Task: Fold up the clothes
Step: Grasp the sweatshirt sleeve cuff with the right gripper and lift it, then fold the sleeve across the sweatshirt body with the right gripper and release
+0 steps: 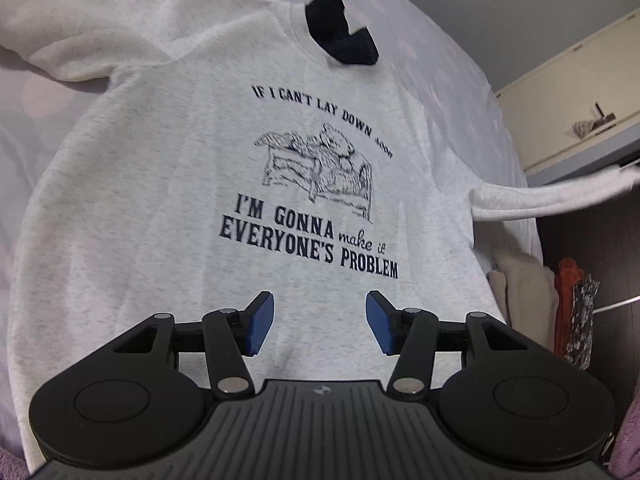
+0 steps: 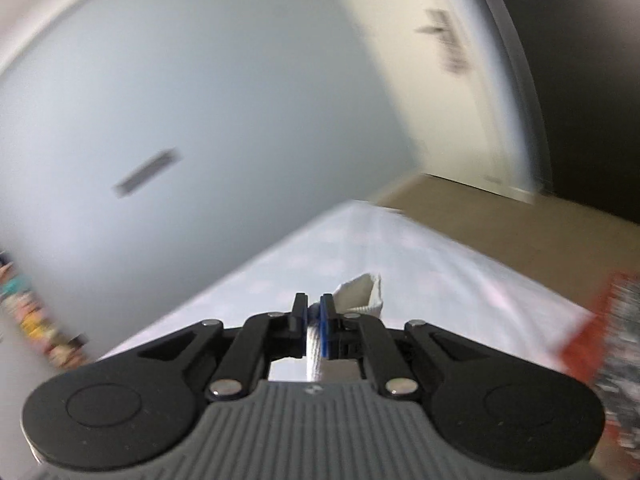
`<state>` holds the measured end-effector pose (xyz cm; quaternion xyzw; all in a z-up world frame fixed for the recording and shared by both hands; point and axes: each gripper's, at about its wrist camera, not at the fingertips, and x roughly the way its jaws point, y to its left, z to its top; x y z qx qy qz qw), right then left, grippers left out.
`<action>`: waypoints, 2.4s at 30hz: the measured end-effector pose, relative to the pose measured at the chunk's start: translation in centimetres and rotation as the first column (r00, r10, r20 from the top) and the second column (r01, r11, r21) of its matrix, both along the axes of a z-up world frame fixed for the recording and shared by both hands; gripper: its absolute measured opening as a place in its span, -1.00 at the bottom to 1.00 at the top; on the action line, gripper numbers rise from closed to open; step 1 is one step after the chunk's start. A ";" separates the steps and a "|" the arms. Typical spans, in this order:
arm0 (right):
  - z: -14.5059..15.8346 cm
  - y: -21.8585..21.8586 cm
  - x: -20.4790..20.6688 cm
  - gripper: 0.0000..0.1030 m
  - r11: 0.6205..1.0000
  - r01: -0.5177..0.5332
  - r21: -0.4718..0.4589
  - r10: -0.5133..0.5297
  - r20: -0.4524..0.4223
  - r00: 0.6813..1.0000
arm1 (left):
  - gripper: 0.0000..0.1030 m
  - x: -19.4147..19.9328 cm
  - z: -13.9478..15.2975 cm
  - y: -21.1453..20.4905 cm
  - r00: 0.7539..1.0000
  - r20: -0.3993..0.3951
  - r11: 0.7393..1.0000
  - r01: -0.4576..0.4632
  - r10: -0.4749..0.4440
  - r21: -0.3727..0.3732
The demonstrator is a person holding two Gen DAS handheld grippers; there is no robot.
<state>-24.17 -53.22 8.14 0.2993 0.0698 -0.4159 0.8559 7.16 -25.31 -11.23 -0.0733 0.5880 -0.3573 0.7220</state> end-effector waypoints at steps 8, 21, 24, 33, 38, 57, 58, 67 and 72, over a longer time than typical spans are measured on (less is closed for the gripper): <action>3.4 12.7 15.7 -0.86 0.913 -0.392 -0.117 0.393 -0.009 0.919 | -0.05 1.6 2.1 3.8 0.997 0.053 0.998 -0.056 0.057 -0.020; -9.9 24.5 32.2 -0.86 0.784 -0.619 0.053 0.621 -0.076 0.780 | -0.05 5.5 1.5 8.9 0.989 0.104 0.994 -0.108 0.108 -0.008; -14.3 25.2 35.6 -0.86 0.764 -0.637 0.103 0.645 -0.114 0.755 | -0.05 6.6 1.0 9.7 0.987 0.116 0.993 -0.114 0.113 0.008; -23.6 29.5 41.7 -0.74 0.701 -0.661 0.268 0.705 -0.120 0.699 | -0.05 10.0 0.5 8.8 0.985 0.142 0.994 -0.101 0.094 0.039; -24.4 28.9 39.7 -0.72 0.698 -0.670 0.254 0.714 -0.168 0.680 | -0.05 11.5 0.9 5.9 0.983 0.177 0.998 -0.058 0.050 0.040; -30.0 18.1 14.6 -0.35 0.961 -0.237 0.139 0.275 -0.513 0.813 | -0.04 18.5 -4.6 -5.8 0.986 0.167 0.996 -0.009 -0.007 0.092; -30.6 17.7 14.3 -0.35 0.962 -0.225 0.151 0.271 -0.510 0.817 | -0.04 18.7 -4.8 -6.0 0.988 0.155 0.997 -0.018 0.005 0.081; -32.6 16.9 16.9 -0.36 0.926 -0.355 0.127 0.371 -0.472 0.800 | -0.49 19.5 -7.1 -8.6 0.990 0.133 0.991 -0.070 0.055 0.112; -33.8 15.9 17.6 -0.34 0.911 -0.379 0.163 0.411 -0.443 0.797 | -0.89 18.8 -6.1 -10.1 0.980 0.200 0.989 -0.046 0.018 0.138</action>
